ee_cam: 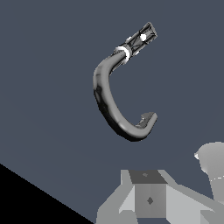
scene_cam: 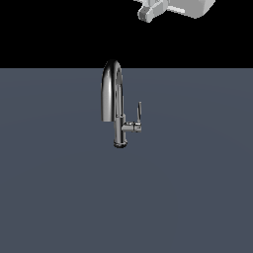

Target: Turn on the faucet by rotating a designated handle.

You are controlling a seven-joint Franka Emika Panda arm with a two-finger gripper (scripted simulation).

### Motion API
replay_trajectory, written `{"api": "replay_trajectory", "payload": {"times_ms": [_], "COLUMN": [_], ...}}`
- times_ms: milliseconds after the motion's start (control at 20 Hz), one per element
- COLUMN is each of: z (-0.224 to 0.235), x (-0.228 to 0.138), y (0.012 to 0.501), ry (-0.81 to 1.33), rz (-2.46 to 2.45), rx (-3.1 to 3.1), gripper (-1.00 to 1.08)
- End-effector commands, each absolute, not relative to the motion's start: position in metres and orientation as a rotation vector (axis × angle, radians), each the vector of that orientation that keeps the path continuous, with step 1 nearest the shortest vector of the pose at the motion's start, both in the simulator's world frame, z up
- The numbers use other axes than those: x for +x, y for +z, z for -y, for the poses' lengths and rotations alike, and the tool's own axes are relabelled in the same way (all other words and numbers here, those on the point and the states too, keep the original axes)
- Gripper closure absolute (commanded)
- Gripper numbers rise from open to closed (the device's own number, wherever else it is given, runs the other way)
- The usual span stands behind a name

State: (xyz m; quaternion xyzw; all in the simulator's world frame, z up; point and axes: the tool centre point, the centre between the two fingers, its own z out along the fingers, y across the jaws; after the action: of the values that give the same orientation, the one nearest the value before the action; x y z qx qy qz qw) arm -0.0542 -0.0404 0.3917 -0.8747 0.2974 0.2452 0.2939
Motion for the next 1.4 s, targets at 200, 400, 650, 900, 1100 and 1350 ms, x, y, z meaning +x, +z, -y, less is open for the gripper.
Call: {"api": "replay_trajectory", "payload": {"times_ms": [200, 400, 650, 900, 1100, 1350], "z": [0.048, 0.053, 0.058, 0.060, 0.059, 0.056], "x": [-0.023, -0.005, 0.016, 0.033, 0.043, 0.050], "y": [0.357, 0.333, 0.297, 0.257, 0.226, 0.193], "ry": [0.762, 0.829, 0.911, 0.988, 1.041, 1.088], "rz": [-0.899, -0.963, -1.041, -1.114, -1.164, -1.208], "rx": [-2.134, -2.000, -1.814, -1.614, -1.458, -1.301], "gripper": [1.08, 1.08, 1.08, 1.08, 1.08, 1.08]}}
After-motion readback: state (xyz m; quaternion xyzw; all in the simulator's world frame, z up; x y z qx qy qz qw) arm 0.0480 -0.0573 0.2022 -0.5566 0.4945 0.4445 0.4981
